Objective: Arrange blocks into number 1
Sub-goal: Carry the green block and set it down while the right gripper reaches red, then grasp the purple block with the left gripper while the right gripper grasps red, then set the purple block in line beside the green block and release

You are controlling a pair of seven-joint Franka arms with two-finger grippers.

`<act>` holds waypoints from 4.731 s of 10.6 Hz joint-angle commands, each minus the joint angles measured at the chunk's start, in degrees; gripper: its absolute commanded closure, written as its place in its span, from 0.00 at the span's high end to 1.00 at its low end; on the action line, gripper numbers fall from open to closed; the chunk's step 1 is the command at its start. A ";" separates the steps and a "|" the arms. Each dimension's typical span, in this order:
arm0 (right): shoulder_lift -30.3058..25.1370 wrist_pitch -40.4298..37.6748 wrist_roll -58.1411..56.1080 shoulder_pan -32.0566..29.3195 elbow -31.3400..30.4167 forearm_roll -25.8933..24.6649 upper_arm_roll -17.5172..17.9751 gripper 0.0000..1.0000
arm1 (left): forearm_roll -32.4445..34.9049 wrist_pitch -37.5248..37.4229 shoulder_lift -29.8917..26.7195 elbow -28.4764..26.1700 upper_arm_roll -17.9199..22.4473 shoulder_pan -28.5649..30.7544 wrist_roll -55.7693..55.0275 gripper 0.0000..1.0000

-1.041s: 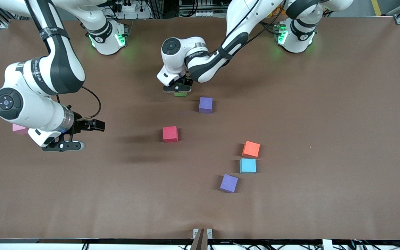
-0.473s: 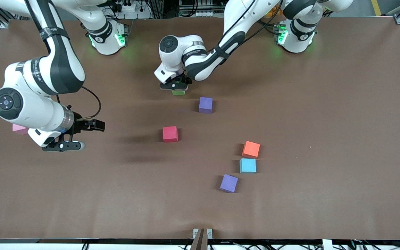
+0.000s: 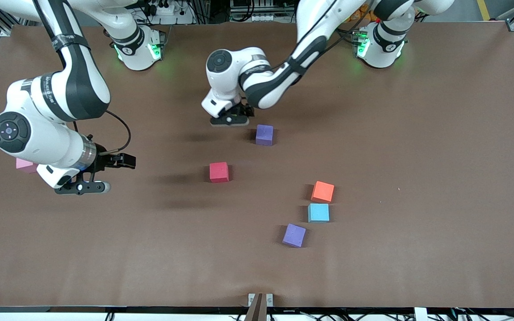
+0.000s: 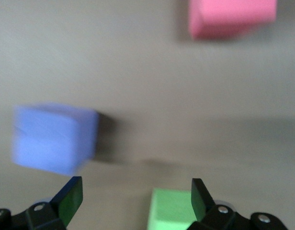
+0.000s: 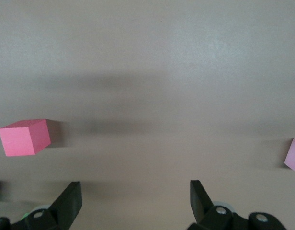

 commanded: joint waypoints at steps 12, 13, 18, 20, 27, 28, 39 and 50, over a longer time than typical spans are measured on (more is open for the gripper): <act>8.49 7.99 12.15 8.68 3.66 0.57 0.40 1.00 | 2.79 12.31 -5.54 -18.54 -4.42 11.92 12.88 1.00; 9.47 9.21 12.06 8.76 4.02 0.40 0.40 1.00 | 3.48 12.68 -4.75 -18.46 -4.42 11.92 12.97 1.00; 14.21 14.04 12.24 11.66 4.02 0.83 0.49 1.00 | 4.11 13.21 -4.13 -19.33 -4.42 12.01 12.88 0.00; 16.49 16.77 12.94 13.68 4.02 1.70 0.49 1.00 | 4.11 12.86 -5.79 -19.95 -4.42 11.83 11.74 0.00; 21.16 24.78 12.94 20.62 4.02 4.96 0.40 1.00 | 3.49 12.59 -14.50 -29.80 -12.40 10.43 -1.86 0.00; 21.08 24.69 12.68 20.89 3.76 4.88 0.40 1.00 | 3.49 12.59 -14.15 -29.45 -14.25 9.90 -4.32 0.00; 21.60 24.52 10.39 22.48 2.62 -0.40 0.31 1.00 | 3.67 7.23 0.44 -10.81 -10.49 -3.64 -12.96 0.00; 23.54 26.10 10.39 22.56 2.09 -2.15 0.14 0.54 | 3.49 7.14 3.34 -5.98 -5.83 -6.45 -11.73 0.00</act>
